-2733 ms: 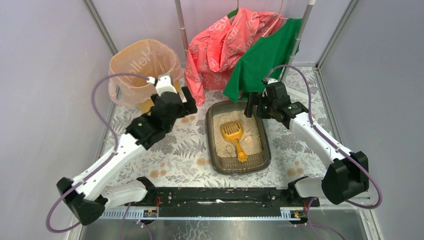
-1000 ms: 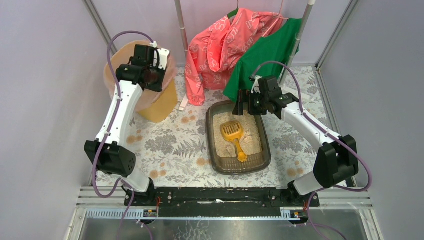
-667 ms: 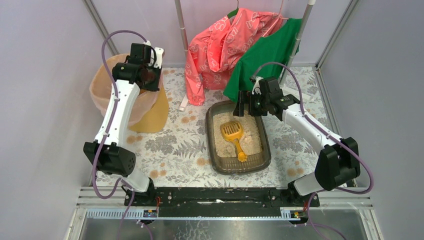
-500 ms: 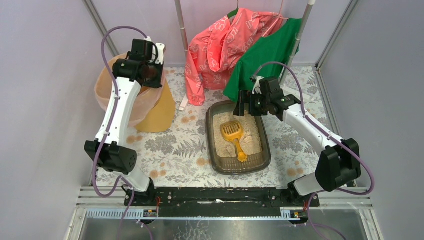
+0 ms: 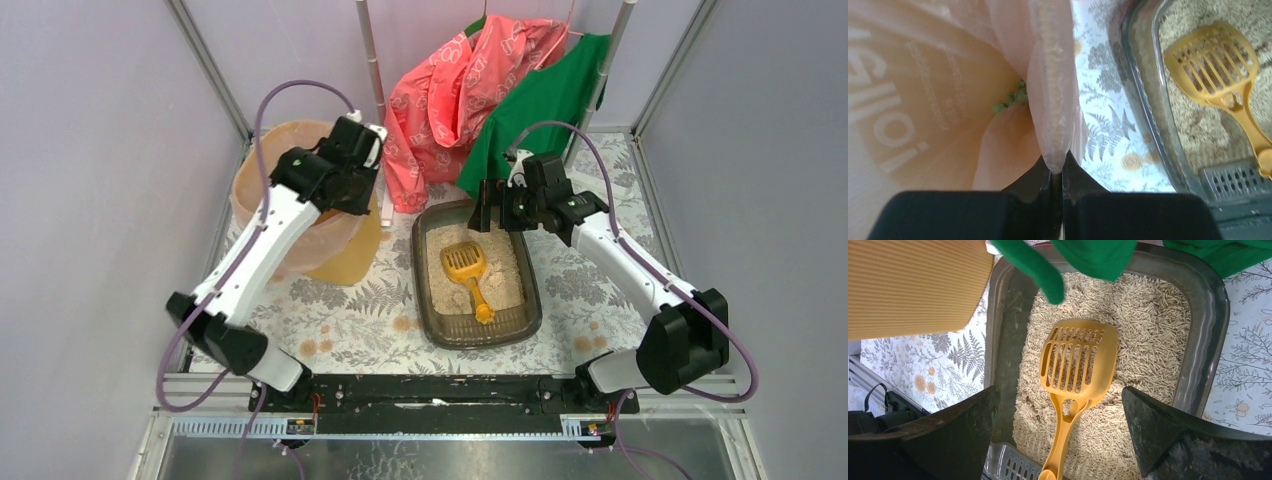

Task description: Clean the litter box

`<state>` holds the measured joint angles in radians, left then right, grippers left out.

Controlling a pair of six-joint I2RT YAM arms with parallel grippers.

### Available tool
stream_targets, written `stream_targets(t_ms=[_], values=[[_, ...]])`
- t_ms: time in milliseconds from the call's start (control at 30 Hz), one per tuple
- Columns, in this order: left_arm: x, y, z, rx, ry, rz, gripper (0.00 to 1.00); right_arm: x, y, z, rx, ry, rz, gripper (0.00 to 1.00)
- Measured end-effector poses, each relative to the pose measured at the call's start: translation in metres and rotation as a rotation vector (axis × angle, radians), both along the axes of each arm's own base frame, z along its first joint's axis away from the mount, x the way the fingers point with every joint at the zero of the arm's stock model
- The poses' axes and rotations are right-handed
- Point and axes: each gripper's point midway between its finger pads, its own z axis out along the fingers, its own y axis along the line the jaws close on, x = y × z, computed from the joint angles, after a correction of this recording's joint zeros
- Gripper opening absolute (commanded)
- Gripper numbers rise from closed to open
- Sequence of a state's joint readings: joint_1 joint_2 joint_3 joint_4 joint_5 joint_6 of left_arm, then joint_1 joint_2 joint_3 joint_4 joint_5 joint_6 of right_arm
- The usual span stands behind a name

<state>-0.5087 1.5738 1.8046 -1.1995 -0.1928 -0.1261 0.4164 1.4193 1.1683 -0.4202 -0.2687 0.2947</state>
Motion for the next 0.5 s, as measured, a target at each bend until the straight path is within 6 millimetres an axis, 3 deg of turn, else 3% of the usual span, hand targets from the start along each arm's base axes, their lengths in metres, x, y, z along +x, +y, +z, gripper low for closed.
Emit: stream_targets(t_ms=[300, 500], values=[[-0.056, 0.027, 0.009, -0.055, -0.047, 0.045, 0.00, -0.003, 0.000, 0.004, -0.014, -0.016, -0.002, 1.00], [-0.072, 0.020, 0.004, -0.083, -0.045, 0.015, 0.00, -0.001, -0.006, 0.004, -0.042, -0.029, -0.030, 1.00]])
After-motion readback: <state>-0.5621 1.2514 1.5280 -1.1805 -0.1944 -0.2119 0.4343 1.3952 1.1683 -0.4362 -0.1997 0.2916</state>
